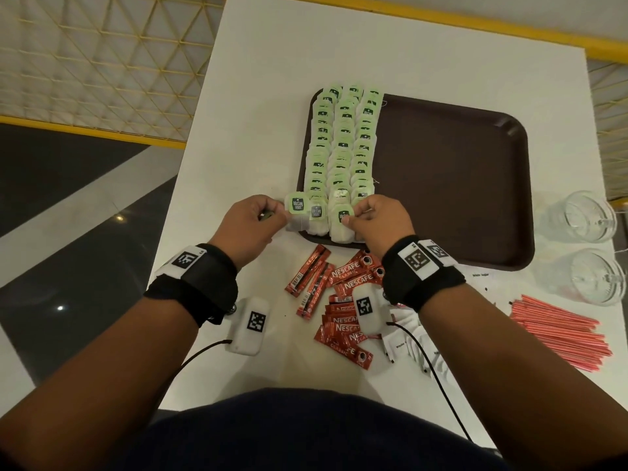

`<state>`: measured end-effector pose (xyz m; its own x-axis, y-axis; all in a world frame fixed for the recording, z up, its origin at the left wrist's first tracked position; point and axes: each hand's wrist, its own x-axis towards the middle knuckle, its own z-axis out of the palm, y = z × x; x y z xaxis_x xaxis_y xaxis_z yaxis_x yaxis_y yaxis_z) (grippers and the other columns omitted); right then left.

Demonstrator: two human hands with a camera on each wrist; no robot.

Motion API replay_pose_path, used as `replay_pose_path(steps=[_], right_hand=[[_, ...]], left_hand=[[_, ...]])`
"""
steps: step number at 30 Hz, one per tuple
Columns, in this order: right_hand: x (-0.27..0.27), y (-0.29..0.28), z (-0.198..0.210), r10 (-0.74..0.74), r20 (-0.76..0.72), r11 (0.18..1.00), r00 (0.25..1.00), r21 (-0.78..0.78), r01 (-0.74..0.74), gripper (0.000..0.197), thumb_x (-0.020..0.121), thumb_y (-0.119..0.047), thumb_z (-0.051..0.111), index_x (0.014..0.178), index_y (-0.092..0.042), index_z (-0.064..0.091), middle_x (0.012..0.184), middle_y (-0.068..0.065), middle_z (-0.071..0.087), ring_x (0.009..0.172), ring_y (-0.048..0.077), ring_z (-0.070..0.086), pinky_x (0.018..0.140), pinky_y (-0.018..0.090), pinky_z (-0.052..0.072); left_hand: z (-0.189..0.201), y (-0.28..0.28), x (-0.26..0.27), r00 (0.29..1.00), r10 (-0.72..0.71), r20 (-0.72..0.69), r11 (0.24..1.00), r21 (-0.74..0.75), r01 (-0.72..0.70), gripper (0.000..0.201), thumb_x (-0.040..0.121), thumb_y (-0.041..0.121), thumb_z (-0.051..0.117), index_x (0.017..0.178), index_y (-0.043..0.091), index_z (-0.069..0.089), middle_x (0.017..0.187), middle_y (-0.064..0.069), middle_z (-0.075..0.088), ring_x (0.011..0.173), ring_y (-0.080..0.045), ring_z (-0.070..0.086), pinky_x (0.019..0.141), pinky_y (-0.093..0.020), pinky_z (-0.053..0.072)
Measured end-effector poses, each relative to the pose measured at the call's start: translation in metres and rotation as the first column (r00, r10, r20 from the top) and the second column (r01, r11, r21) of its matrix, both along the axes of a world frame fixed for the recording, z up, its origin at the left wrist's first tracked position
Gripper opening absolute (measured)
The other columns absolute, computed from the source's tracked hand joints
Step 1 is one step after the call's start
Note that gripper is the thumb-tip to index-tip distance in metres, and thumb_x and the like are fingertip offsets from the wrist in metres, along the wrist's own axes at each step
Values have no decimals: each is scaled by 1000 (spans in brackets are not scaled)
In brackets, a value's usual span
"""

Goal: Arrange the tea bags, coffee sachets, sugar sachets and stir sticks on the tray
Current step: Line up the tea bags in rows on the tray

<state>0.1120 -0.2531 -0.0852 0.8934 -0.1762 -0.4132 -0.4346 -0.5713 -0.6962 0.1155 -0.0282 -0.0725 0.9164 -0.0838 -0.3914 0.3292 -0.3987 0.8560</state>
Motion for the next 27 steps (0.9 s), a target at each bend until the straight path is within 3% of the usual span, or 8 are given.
replay_pose_path(steps=[4, 7, 10, 14, 18, 23, 27], right_hand=[[0, 1, 3, 48, 21, 985, 999, -164, -44, 23, 82, -32, 74, 89, -15, 61, 77, -8, 55, 73, 10, 54, 64, 24, 43], [-1, 1, 7, 33, 30, 979, 999, -204, -27, 27, 83, -37, 72, 93, -17, 57, 80, -7, 55, 76, 12, 56, 64, 26, 45], [-4, 6, 18, 54, 86, 995, 995, -94, -46, 26, 87, -43, 66, 95, -19, 62, 85, -7, 59, 82, 10, 57, 74, 27, 48], [-7, 21, 28, 237, 58, 968, 970, 70, -240, 22, 88, -39, 67, 94, -18, 69, 86, -7, 66, 76, 2, 58, 66, 16, 43], [-6, 27, 18, 226, 43, 972, 973, 52, -228, 20, 86, -30, 73, 84, -11, 70, 79, 6, 69, 70, 13, 60, 68, 28, 51], [0, 29, 14, 233, -34, 963, 972, -128, -236, 16, 88, -30, 69, 84, -15, 67, 85, 5, 68, 82, 21, 64, 80, 36, 54], [5, 33, 16, 177, -45, 965, 983, -189, -183, 15, 85, -33, 69, 84, -25, 56, 88, -3, 61, 86, 19, 61, 81, 37, 53]], left_hand=[[2, -1, -4, 1000, 12, -18, 1000, -29, -12, 10, 94, 19, 62, 87, 12, 63, 100, 16, 66, 83, -15, 60, 65, -24, 51], [4, -3, -7, 1000, -2, -26, 999, -45, 0, 11, 95, 20, 61, 87, 12, 63, 101, 17, 65, 84, -14, 60, 64, -23, 51], [5, -5, -9, 999, -36, -38, 998, -58, 34, 12, 95, 22, 61, 84, 17, 62, 105, 15, 65, 88, -14, 62, 67, -24, 52], [5, -12, -9, 996, -77, -35, 995, -71, 74, 10, 94, 24, 63, 85, 20, 63, 109, 8, 67, 84, -12, 61, 64, -21, 50], [4, -15, -9, 997, -73, -32, 997, -39, 72, 6, 94, 21, 61, 91, 18, 64, 105, 4, 67, 80, -10, 59, 61, -17, 49], [-1, -3, -7, 999, -48, -20, 998, 31, 48, 20, 92, 8, 55, 105, 18, 66, 114, 8, 64, 94, -16, 64, 69, -19, 52], [2, 4, -7, 1000, -25, 13, 998, 54, 24, 25, 86, 12, 70, 106, 21, 58, 112, 1, 62, 90, -20, 68, 75, -28, 57]])
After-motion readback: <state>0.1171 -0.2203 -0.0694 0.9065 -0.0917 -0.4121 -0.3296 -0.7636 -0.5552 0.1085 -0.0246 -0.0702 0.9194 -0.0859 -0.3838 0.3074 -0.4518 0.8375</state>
